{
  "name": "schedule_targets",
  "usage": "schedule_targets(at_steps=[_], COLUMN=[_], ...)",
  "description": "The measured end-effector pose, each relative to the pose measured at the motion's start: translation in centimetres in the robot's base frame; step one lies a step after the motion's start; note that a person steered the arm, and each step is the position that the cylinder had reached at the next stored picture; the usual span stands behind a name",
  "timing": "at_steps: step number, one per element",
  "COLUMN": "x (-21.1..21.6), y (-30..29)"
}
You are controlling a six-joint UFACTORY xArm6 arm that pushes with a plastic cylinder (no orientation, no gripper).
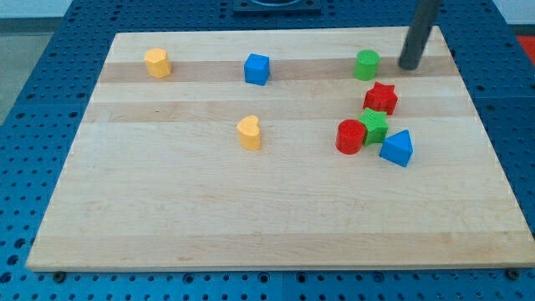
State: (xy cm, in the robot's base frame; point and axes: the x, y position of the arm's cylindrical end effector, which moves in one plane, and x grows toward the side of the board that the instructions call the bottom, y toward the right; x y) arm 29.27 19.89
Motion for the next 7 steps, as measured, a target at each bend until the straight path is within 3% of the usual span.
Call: schedule_targets(at_steps=[2,7], x=[0.2,0.2], y=[-1.9,3.7])
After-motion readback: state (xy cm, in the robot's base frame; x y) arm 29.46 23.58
